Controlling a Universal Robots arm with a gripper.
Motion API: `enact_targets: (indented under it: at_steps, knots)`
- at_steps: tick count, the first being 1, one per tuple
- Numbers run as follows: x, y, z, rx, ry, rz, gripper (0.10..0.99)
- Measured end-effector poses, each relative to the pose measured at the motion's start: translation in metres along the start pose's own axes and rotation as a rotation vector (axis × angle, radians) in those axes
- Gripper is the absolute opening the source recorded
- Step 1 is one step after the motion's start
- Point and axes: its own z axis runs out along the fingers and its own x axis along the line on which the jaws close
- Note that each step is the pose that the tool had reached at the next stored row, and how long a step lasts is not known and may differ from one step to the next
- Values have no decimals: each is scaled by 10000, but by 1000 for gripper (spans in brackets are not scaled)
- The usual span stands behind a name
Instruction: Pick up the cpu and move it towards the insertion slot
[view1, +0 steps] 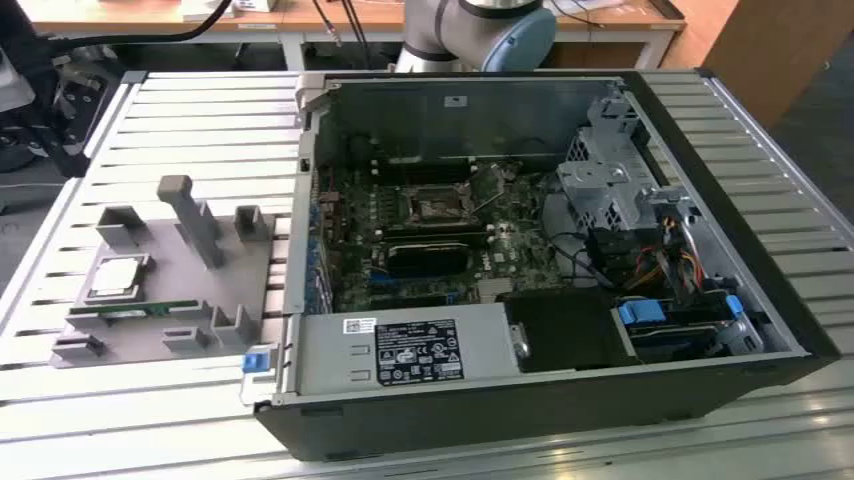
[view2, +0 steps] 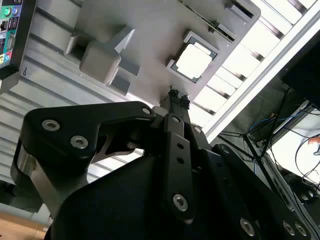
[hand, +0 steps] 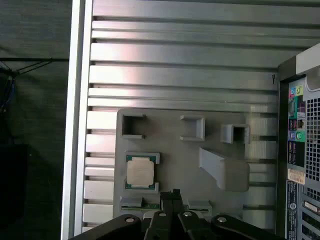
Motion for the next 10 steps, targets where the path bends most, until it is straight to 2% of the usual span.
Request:
enact_targets:
  at_steps: [10]
  knots:
    - [25,1,0,-1,0,1,106]
